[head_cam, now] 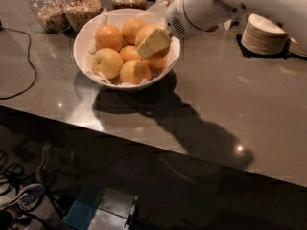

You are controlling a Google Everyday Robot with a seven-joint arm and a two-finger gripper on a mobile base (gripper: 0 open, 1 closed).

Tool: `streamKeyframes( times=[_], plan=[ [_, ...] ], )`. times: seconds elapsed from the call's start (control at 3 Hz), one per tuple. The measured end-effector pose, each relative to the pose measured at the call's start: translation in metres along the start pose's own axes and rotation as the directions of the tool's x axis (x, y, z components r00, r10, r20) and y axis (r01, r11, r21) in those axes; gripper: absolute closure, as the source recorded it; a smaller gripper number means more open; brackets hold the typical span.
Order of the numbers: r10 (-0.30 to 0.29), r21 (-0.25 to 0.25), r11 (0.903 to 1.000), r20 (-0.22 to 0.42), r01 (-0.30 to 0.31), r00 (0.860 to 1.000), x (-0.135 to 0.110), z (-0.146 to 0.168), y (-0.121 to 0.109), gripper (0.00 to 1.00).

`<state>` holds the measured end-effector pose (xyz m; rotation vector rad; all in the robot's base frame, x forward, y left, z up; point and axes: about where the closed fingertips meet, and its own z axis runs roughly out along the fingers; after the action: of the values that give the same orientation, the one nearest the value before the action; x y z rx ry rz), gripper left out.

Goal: Pick orange from white bowl

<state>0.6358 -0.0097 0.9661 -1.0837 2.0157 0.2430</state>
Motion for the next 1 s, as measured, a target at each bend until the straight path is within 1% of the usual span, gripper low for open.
streamKeyframes(
  times=[0.33, 0.67, 1.0],
  plan=[
    [0.0, -0.02, 0.9998, 0.031, 0.0, 1.0, -0.001, -0.017, 0.0, 1.0],
    [0.009, -0.083, 0.9965, 0.087, -0.001, 0.996, -0.009, -0.029, 0.005, 1.0],
    [0.021, -0.209, 0.9776, 0.204, 0.023, 0.979, -0.017, -0.054, 0.01, 1.0]
  ],
)
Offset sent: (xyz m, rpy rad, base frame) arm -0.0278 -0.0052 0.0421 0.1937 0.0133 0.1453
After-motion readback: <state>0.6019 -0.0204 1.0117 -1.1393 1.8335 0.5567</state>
